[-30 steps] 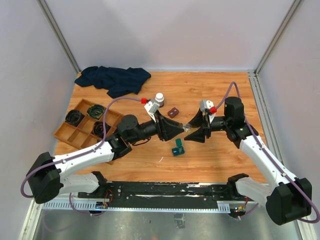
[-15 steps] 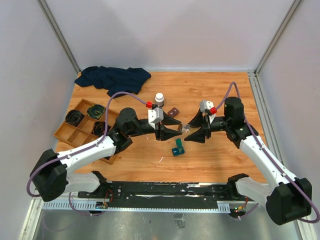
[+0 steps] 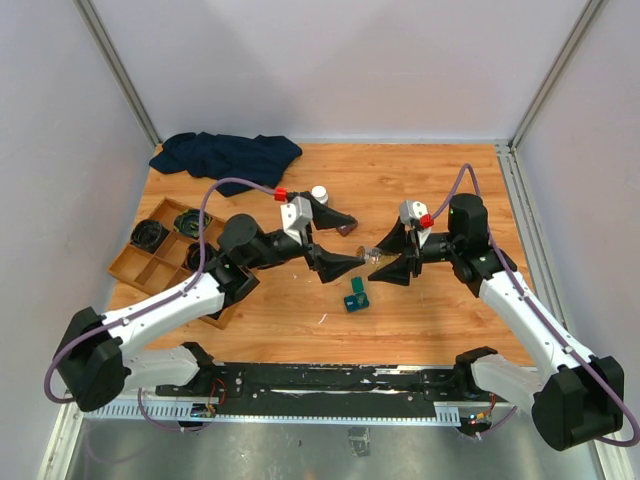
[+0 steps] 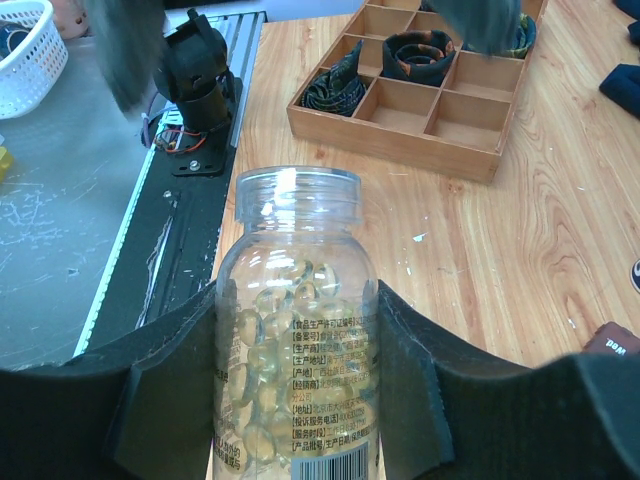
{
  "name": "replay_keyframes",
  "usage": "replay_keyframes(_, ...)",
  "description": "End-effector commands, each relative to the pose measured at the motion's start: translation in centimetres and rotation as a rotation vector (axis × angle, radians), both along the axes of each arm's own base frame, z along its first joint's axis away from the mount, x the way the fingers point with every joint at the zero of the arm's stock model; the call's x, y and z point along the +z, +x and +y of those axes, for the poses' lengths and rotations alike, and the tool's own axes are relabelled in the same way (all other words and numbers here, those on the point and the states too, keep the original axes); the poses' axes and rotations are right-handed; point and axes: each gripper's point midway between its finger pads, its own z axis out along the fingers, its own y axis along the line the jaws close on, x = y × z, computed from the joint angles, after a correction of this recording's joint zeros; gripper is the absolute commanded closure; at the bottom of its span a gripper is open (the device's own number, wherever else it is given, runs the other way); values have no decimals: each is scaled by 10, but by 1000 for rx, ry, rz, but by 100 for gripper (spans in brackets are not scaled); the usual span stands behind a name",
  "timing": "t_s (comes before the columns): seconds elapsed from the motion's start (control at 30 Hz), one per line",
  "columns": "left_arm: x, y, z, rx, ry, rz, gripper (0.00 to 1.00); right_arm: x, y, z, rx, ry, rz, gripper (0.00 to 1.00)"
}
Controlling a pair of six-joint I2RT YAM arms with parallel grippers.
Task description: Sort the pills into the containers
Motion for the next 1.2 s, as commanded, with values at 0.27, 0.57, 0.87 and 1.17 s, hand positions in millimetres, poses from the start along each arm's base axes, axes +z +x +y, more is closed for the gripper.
replay_keyframes(0.27,26,-33,21,-61,-238,599,10,17,3,-1,8,25,-64,100)
replay_keyframes(0.57,-20,-12,16,241,-162,726,14,15,4,0,5,22,-59,99)
replay_keyframes(0.87,-21,-12,-5,209,-126,736,25,16,4,-1,4,23,-63,99)
replay_keyframes(1.17,-16,-12,-14,191,-116,728,40,16,3,-1,5,23,-63,99)
